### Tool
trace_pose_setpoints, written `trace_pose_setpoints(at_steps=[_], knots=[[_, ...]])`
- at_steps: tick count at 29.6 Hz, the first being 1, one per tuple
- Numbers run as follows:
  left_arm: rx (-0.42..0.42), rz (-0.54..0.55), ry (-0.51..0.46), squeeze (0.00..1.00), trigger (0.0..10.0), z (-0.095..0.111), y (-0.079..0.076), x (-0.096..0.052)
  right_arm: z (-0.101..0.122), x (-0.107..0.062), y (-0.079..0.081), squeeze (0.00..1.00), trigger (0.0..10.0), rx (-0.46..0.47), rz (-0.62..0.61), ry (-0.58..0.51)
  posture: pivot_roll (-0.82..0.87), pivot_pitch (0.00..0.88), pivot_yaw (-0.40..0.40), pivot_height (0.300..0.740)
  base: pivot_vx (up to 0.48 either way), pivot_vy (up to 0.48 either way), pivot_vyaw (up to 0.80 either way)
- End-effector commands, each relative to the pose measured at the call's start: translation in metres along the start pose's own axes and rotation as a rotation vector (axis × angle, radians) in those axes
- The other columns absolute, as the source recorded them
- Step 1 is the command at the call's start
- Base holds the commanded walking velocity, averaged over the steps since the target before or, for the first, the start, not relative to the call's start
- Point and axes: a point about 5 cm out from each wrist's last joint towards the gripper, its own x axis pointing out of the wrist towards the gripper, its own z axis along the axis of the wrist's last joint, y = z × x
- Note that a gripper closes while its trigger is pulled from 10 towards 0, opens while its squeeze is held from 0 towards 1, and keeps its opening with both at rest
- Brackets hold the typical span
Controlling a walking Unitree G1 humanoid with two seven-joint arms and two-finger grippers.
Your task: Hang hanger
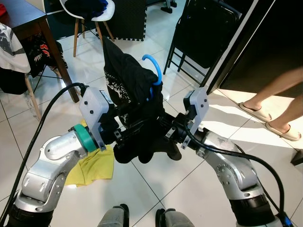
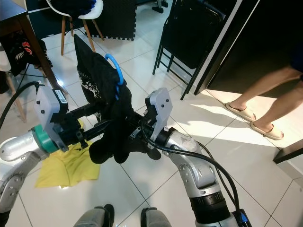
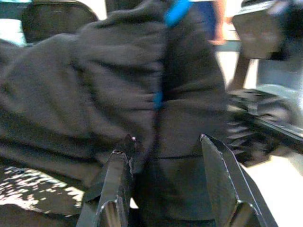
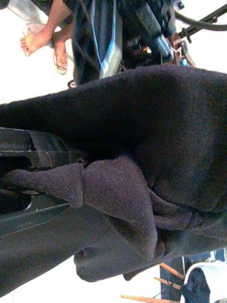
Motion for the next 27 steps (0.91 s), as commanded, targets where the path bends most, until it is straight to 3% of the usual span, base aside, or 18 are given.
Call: trace_pose_setpoints(at_steps=[1, 13, 16, 22, 23, 24, 27], knots=[[0.011, 0.039, 0.023, 0.00, 10.0, -0.005, 0.004, -0.001, 0.009, 0.003, 0.004, 0.00, 10.0, -0.015, 0.038, -0.044, 0.04, 0.081, 0.008, 0.740, 0.000, 0.000, 0.00], [0.028, 0.088, 0.054, 0.00, 10.0, -0.014, 0.023, 0.010, 0.017, 0.001, 0.014, 0.00, 10.0, -0.001, 0.118, -0.061, 0.03, 0.083, 0.010, 0.740, 0.000, 0.000, 0.00], [0.061, 0.114, 0.078, 0.00, 10.0, -0.020, 0.031, 0.017, 0.020, -0.001, 0.020, 0.00, 10.0, 0.015, 0.169, -0.068, 0.03, 0.082, 0.011, 0.740, 0.000, 0.000, 0.00], [0.087, 0.154, 0.090, 0.00, 10.0, -0.023, 0.036, 0.018, 0.020, -0.001, 0.022, 0.00, 10.0, 0.021, 0.188, -0.063, 0.02, 0.082, 0.015, 0.740, 0.000, 0.000, 0.00], [0.110, 0.183, 0.093, 0.00, 4.2, -0.024, 0.039, 0.018, 0.018, -0.002, 0.021, 0.00, 10.0, 0.023, 0.182, -0.055, 0.03, 0.084, 0.014, 0.740, 0.000, 0.000, 0.00], [0.139, 0.213, 0.092, 0.00, 0.0, -0.024, 0.040, 0.017, 0.014, -0.004, 0.019, 0.00, 10.0, 0.023, 0.170, -0.041, 0.03, 0.085, 0.012, 0.740, 0.000, 0.000, 0.00], [0.188, 0.258, 0.085, 0.00, 0.0, -0.023, 0.042, 0.015, 0.007, -0.005, 0.015, 0.00, 10.0, 0.016, 0.146, -0.011, 0.03, 0.085, 0.011, 0.740, 0.000, 0.000, 0.00]])
